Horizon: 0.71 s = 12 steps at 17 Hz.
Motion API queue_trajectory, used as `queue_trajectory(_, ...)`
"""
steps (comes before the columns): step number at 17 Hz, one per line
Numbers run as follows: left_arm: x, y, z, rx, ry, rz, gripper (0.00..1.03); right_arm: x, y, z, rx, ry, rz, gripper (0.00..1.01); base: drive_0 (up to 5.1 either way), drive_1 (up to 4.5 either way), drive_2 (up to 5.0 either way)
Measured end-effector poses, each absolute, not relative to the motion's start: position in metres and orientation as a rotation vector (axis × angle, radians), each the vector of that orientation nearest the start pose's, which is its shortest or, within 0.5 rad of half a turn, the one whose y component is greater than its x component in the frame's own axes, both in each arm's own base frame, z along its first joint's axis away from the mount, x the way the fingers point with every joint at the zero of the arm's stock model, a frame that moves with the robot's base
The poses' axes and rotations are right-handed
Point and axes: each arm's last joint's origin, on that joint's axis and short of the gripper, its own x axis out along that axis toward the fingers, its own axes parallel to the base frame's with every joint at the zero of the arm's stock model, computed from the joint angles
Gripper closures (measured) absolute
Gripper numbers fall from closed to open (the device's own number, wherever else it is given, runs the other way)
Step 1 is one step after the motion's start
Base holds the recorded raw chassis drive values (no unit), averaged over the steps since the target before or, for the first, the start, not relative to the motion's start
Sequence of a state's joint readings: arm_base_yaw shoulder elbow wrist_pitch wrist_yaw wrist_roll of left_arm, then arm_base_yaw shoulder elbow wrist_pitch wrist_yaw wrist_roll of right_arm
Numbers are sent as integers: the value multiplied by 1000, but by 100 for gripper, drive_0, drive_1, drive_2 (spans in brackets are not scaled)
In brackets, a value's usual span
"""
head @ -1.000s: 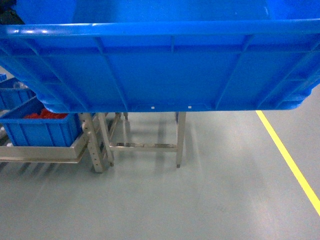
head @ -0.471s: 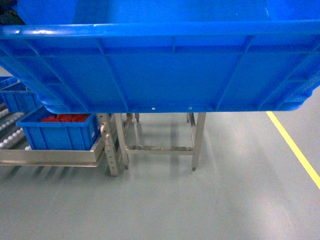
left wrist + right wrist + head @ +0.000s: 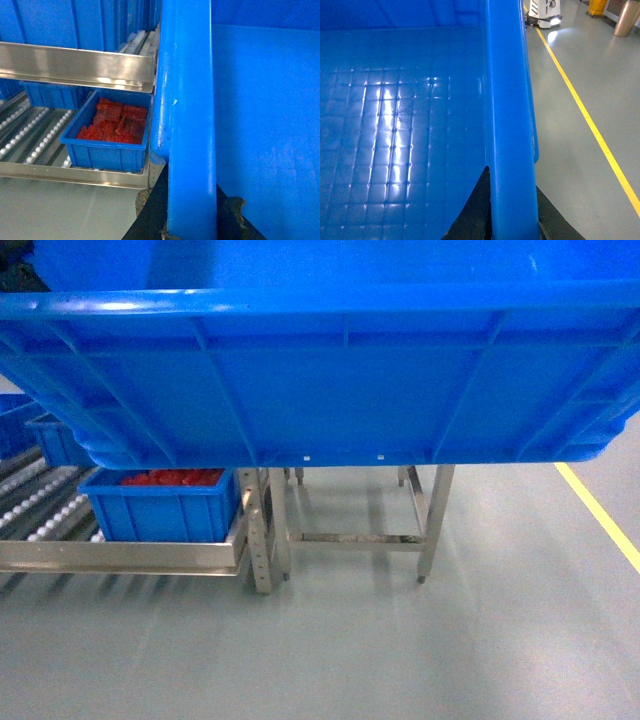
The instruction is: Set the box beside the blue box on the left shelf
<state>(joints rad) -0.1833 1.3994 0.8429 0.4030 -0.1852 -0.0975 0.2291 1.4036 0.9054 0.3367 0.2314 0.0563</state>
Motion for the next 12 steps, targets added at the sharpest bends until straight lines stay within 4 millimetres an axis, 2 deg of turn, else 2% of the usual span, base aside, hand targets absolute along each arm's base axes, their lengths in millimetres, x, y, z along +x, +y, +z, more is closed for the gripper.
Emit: queue_trajectory(12,306,-51,271,-69,148,9,95,308,65,284,20,154,-7,92,-506,240,240)
